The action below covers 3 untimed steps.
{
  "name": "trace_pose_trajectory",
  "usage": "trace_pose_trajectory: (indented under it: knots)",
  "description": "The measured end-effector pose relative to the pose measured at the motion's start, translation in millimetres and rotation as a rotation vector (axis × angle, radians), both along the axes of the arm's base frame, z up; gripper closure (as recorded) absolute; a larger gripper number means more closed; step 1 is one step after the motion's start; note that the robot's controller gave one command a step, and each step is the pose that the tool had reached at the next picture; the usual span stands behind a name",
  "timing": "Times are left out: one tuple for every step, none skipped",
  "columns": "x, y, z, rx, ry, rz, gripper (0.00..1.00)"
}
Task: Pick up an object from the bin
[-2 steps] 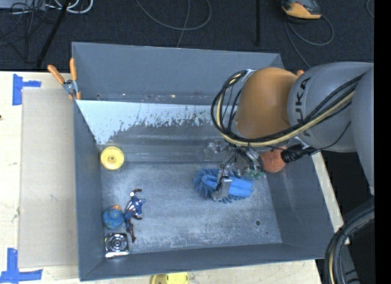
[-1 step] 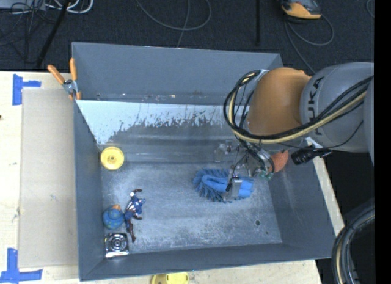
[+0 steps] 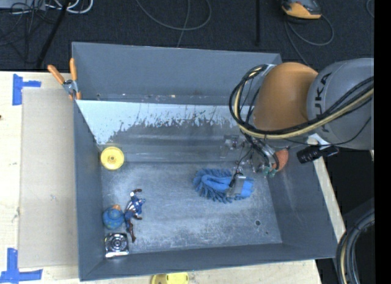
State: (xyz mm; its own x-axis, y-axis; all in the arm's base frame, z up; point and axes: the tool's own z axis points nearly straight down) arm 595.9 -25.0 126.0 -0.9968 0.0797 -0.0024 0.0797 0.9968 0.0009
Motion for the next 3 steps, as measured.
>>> trace_pose_trajectory:
  knots:
    - [-6.7, -6.7, -60.1, 0.000, 0.008, -0.131, 0.00]
    - [-1.0, -10.4, -56.4, -0.001, 0.002, -0.062, 1.00]
    - [-0.6, -10.9, -56.4, 0.000, 0.002, -0.055, 1.00]
